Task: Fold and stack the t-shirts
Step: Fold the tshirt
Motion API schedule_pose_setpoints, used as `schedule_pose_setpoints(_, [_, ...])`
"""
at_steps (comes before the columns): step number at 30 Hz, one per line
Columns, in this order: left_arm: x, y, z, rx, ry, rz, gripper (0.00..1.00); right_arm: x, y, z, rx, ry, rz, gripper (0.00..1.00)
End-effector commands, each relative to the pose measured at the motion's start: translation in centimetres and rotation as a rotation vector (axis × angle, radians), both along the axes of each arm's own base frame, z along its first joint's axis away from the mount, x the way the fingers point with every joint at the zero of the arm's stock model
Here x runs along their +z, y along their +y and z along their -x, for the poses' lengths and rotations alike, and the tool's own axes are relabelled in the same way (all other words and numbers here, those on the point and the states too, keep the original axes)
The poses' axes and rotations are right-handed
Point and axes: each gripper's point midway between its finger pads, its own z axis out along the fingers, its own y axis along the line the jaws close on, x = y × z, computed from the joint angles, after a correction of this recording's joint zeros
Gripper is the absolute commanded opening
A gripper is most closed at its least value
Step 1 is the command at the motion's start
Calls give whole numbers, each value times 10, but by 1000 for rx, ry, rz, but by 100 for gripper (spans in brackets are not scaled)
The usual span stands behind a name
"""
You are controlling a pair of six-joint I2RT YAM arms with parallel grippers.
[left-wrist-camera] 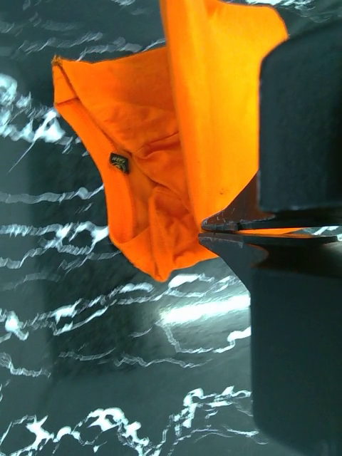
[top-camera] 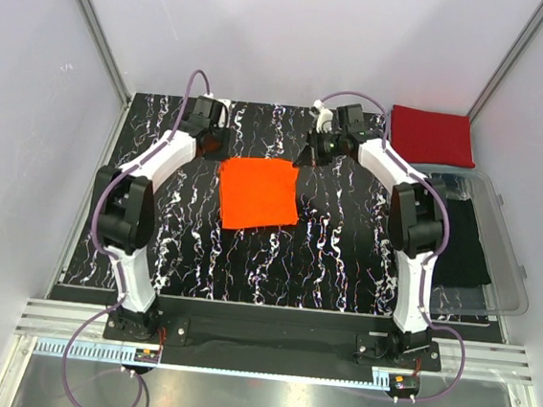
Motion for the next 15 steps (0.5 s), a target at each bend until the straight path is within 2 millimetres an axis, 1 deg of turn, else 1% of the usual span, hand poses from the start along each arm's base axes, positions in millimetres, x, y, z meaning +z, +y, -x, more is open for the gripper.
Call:
schedule_pose_setpoints(1, [-25, 26, -34, 77, -9, 22, 0, -5, 15, -31, -54, 7, -46, 8])
schedule_pose_setpoints(2, [-30, 31, -38, 89, -4, 23, 0, -14, 17, -39, -59, 13, -47, 9])
schedule_pose_setpoints(3, [-31, 38, -46, 109, -10, 31, 0, -18, 20, -44, -67, 10, -42, 10])
schedule_pose_setpoints(4, [-36, 41, -49, 118, -10, 39, 0, -21, 22, -48, -70, 8, -40, 10])
schedule_pose_setpoints(5, [-43, 44, -52, 125, -6, 48, 0, -30, 25, -51, -71, 18, -41, 10])
schedule_pose_setpoints(6, [-43, 50, -58, 139, -23, 60, 0, -22, 30, -57, -60, 0, -62, 15])
schedule_pose_setpoints(7, [-44, 51, -61, 146, -27, 61, 0, -22, 31, -59, -61, 3, -70, 26])
schedule_pose_setpoints(8, [-47, 52, -63, 148, -26, 62, 0, -22, 33, -62, -70, 12, -74, 33])
schedule_pose_setpoints(9, [-45, 53, -66, 148, -33, 66, 0, -23, 32, -62, -77, 14, -71, 41])
schedule_pose_setpoints(10, [-48, 54, -68, 151, -30, 64, 0, -23, 30, -61, -87, 15, -63, 46])
schedule_pose_setpoints(11, [-48, 54, -69, 148, -32, 63, 0, -22, 26, -55, -102, 22, -49, 50])
schedule_pose_setpoints(12, [-46, 52, -71, 136, -38, 64, 0, -25, 20, -56, -137, 23, -25, 55])
schedule_pose_setpoints(13, [-46, 52, -72, 130, -38, 64, 0, -14, 19, -53, -158, 20, -35, 59])
schedule_pose_setpoints(14, [-44, 52, -73, 126, -41, 66, 0, -26, 16, -42, -166, 60, -25, 61])
schedule_pose_setpoints(15, [-41, 50, -74, 120, -47, 70, 0, -28, 17, -38, -169, 74, -38, 63])
